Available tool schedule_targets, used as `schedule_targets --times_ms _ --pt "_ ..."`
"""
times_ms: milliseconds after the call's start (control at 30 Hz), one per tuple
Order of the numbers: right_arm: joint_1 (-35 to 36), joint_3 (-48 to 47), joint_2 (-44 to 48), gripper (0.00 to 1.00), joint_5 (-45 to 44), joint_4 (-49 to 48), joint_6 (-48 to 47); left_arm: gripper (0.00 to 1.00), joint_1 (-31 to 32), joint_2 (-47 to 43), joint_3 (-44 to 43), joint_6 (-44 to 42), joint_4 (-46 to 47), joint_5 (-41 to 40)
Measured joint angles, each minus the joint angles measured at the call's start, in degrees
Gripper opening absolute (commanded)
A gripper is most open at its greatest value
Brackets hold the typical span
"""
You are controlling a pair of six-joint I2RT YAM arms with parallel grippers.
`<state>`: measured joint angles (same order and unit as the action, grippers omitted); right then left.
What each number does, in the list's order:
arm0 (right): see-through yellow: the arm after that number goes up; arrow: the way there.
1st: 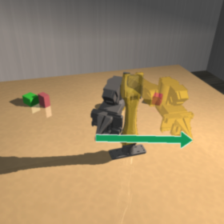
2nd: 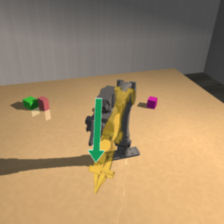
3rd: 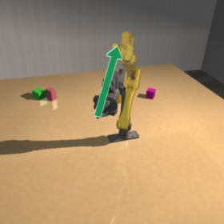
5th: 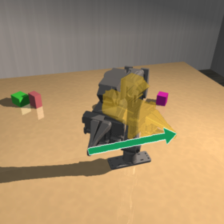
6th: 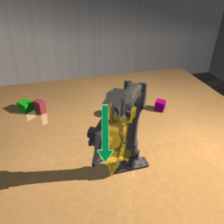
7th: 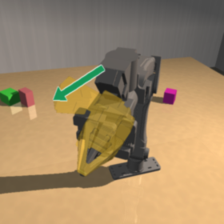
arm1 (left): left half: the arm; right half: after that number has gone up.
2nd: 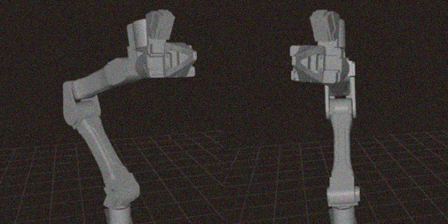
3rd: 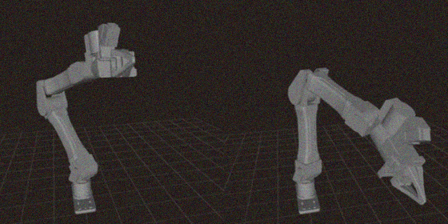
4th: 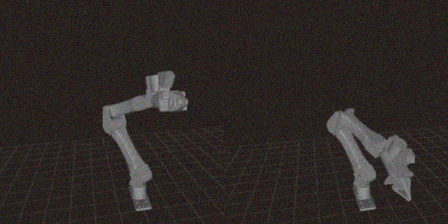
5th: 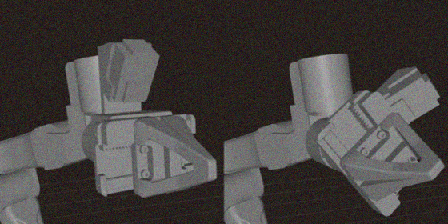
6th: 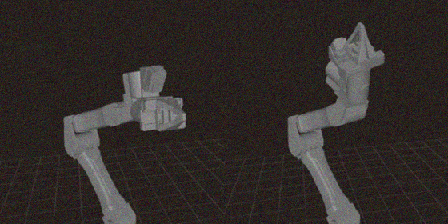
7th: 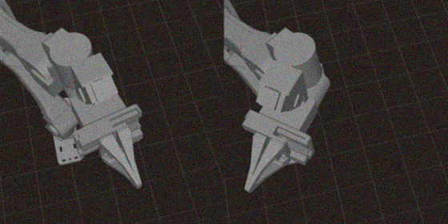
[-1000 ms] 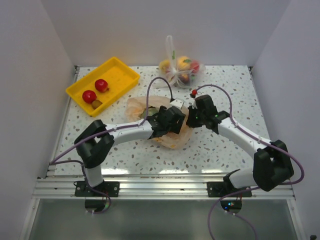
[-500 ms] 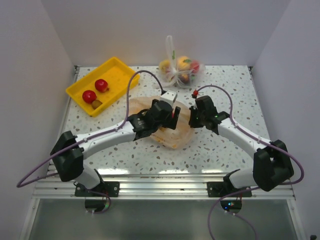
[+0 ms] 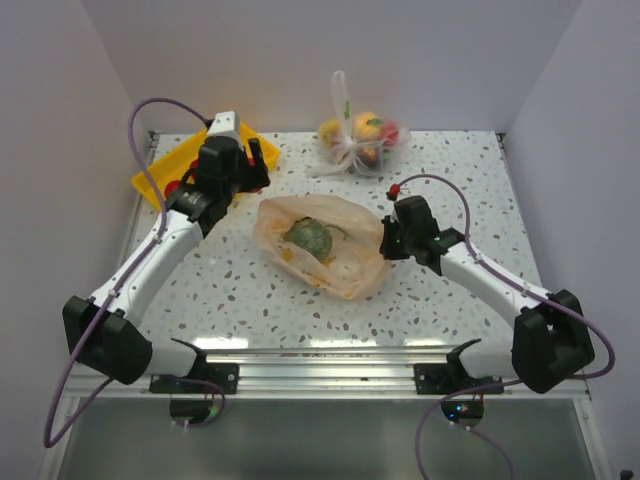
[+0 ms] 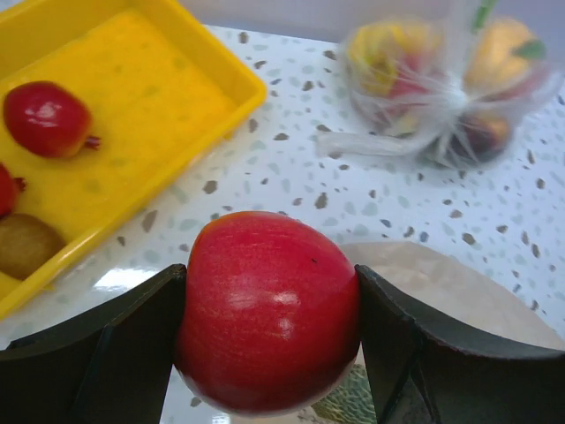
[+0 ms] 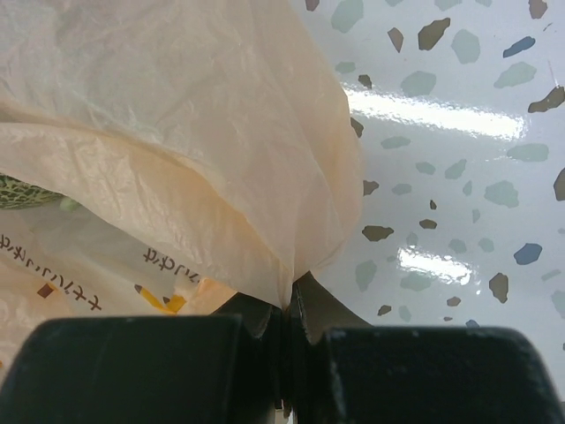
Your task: Untie the knot of the plastic bag and take out the fruit
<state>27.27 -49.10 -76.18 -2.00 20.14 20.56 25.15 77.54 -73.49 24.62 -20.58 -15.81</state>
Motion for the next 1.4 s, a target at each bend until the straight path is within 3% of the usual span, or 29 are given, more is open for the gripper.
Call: schedule_targets --times_ms 167,367,600,700,733,833,1133,1267,1300,1400 --pt "0.0 0.5 1.8 0.0 0.6 0.0 0.3 0.48 -11.5 3.4 0.1 0.0 -0.6 1.9" --pt "0.0 0.7 2.7 0.0 2.0 0.0 0.7 0.51 -21.7 14.9 -0.9 0.5 0.2 2.1" --pt "0.0 0.9 3.3 0.0 3.1 0.0 1.0 0.62 -25.5 29.4 -8.2 0.3 0.1 0.9" --pt "0.0 0.9 3.8 0.01 3.1 0.1 1.0 0.76 -26.4 31.5 -10.0 0.1 0.7 0.3" --pt "0.0 0.9 3.8 0.03 3.1 0.1 1.0 0.87 -26.6 31.6 -10.2 0.0 0.9 0.3" --pt "0.0 0.9 4.0 0.17 3.1 0.1 1.2 1.0 -27.0 31.6 -10.7 -0.3 1.9 0.5" --pt "0.0 0.9 4.0 0.21 3.0 1.3 0.9 1.0 -27.0 29.5 -9.0 0.2 3.5 3.3" --pt "0.0 0.8 4.1 0.39 3.1 2.4 0.3 1.0 -26.6 22.5 -4.5 1.3 3.4 5.6" --pt "0.0 0.7 4.2 0.5 3.1 2.8 0.0 1.0 -26.1 20.0 -3.1 1.3 3.4 6.1" --pt "0.0 -0.2 4.5 0.71 3.3 3.5 -1.0 1.0 -23.2 12.5 -0.2 1.0 3.3 7.4"
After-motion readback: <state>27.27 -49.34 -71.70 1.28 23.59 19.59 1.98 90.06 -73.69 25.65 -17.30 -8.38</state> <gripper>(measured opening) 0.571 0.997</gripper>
